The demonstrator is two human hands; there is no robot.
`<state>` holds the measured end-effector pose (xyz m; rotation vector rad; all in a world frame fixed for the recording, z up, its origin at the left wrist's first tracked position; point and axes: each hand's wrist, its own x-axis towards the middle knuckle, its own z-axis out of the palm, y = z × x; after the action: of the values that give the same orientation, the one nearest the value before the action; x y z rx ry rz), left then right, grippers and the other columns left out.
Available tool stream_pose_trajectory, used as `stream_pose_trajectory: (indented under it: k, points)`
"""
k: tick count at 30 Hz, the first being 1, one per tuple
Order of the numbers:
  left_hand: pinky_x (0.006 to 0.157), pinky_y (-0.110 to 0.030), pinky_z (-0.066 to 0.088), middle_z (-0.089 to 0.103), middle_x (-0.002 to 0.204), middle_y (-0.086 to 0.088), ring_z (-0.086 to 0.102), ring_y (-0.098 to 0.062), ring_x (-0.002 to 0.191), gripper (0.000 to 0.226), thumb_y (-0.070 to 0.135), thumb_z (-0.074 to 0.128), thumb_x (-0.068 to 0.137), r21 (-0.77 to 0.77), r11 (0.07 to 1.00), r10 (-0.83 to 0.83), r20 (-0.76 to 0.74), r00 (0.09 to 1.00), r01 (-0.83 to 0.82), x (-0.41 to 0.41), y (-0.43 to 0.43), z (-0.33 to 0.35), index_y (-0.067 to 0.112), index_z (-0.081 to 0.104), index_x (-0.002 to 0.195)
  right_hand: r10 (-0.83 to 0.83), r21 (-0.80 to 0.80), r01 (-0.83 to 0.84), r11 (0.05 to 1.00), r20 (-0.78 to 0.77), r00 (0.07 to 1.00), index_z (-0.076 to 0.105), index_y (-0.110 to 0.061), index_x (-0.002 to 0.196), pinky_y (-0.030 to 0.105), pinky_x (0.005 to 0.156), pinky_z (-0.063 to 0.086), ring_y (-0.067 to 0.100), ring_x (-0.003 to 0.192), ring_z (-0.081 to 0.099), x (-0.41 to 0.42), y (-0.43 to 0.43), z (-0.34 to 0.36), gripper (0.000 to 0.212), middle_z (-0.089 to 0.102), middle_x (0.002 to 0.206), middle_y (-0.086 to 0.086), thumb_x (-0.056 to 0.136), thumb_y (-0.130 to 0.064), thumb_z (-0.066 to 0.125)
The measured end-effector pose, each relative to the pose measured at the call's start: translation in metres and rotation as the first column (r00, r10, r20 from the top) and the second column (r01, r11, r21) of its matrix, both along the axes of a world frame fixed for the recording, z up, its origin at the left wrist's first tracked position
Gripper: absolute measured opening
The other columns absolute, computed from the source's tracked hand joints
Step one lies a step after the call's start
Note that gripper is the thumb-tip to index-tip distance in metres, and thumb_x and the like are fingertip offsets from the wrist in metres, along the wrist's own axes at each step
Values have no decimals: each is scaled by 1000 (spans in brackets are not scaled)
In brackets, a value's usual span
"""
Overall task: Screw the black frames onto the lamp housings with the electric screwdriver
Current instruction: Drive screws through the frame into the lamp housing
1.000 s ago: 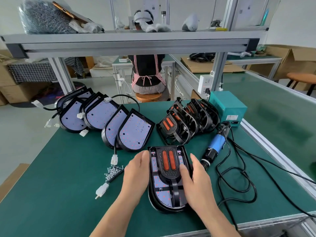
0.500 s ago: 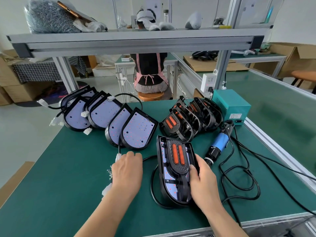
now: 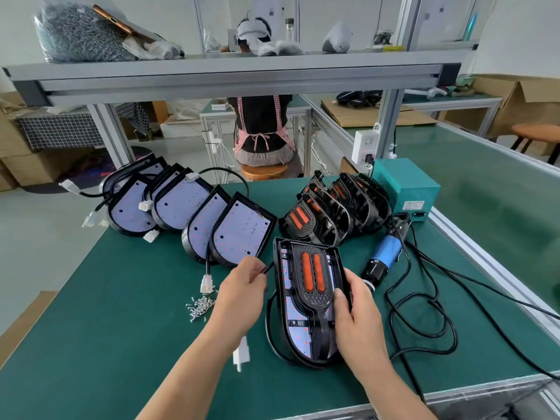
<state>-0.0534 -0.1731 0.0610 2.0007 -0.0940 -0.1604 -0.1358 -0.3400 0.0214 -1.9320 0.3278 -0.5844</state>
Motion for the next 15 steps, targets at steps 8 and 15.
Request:
stream_pose_trajectory:
  k: [8, 15]
  points:
    - [53, -28, 34, 53, 72, -11, 43, -20, 58, 22, 17, 44, 100, -428, 898, 1, -217, 976, -96, -16, -26, 0, 27, 62, 94, -17, 304, 30, 952, -45, 999, 54, -34, 115, 29, 93, 49, 0, 101, 64, 3, 1, 0, 25, 68, 108, -26, 105, -12, 47]
    - [106, -54, 47, 72, 119, -16, 67, -38, 112, 46, 53, 56, 96, -680, 691, -49, -382, 923, -245, -23, -48, 7, 14, 74, 111, 106, 849, -62, 525, 7, 994, 66, -13, 116, 40, 80, 60, 32, 101, 72, -2, 30, 16, 21, 75, 107, 14, 96, -9, 59]
